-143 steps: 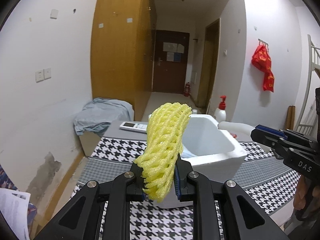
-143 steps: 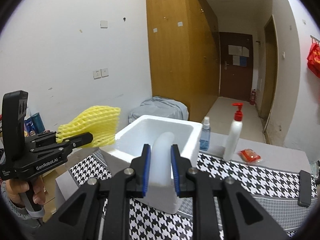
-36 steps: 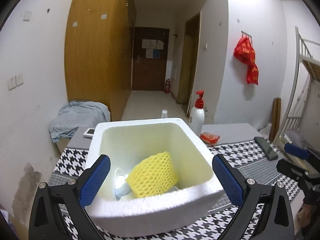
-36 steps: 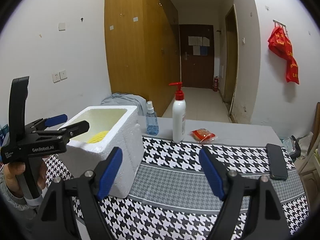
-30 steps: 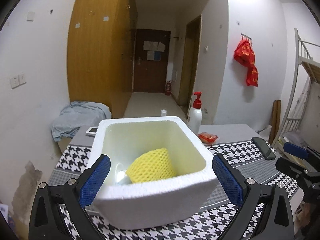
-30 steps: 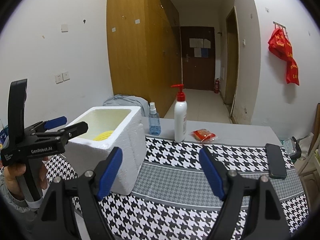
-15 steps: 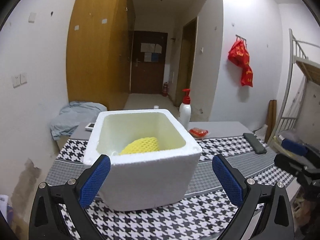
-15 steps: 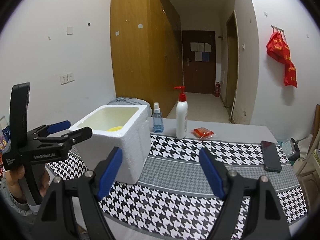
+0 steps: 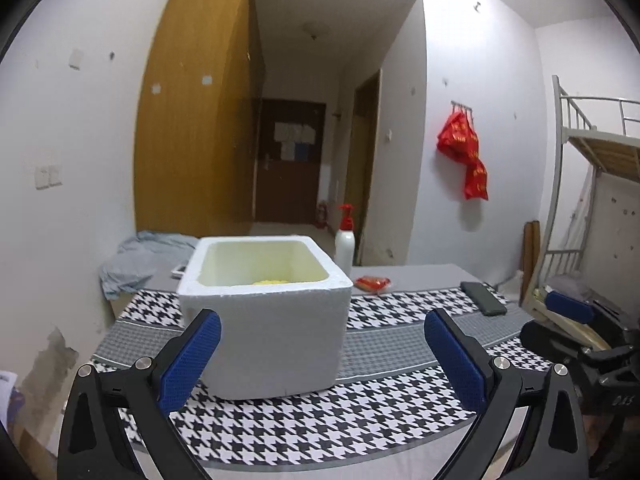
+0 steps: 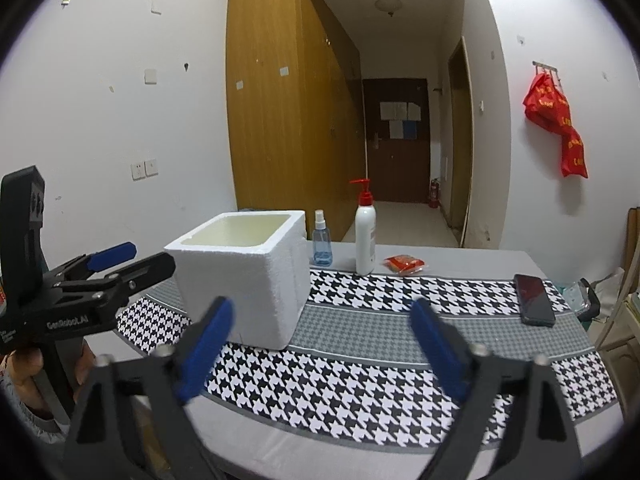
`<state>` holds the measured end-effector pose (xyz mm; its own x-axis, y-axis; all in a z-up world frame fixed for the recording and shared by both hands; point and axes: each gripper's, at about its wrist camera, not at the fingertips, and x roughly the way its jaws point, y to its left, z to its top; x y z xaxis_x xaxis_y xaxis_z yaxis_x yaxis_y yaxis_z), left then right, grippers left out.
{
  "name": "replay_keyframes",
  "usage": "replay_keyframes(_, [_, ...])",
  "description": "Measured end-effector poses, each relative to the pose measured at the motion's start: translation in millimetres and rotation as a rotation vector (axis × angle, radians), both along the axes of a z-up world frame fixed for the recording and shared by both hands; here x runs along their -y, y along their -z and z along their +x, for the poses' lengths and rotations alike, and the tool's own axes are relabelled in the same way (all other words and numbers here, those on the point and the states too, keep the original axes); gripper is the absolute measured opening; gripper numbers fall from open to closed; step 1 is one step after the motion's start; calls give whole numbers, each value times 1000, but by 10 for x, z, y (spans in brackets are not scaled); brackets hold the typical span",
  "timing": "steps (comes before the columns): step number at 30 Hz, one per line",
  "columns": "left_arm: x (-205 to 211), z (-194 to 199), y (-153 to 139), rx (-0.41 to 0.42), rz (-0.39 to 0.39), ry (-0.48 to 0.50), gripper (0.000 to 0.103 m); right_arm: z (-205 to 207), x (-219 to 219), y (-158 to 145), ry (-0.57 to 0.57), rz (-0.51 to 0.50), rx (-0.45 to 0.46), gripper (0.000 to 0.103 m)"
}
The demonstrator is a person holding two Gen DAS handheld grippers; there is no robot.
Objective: Organize soft objects
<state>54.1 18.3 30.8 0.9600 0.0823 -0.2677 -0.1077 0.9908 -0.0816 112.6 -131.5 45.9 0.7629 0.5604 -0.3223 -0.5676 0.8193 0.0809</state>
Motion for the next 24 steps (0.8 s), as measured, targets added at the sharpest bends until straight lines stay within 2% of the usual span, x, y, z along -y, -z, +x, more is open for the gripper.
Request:
replay_keyframes(7, [63, -224, 154, 24, -9, -11, 102, -224, 108, 104, 15, 31, 22, 101])
replay_keyframes(24, [248, -623, 305, 92, 36, -31, 102, -567, 134, 249, 18, 64, 78, 103])
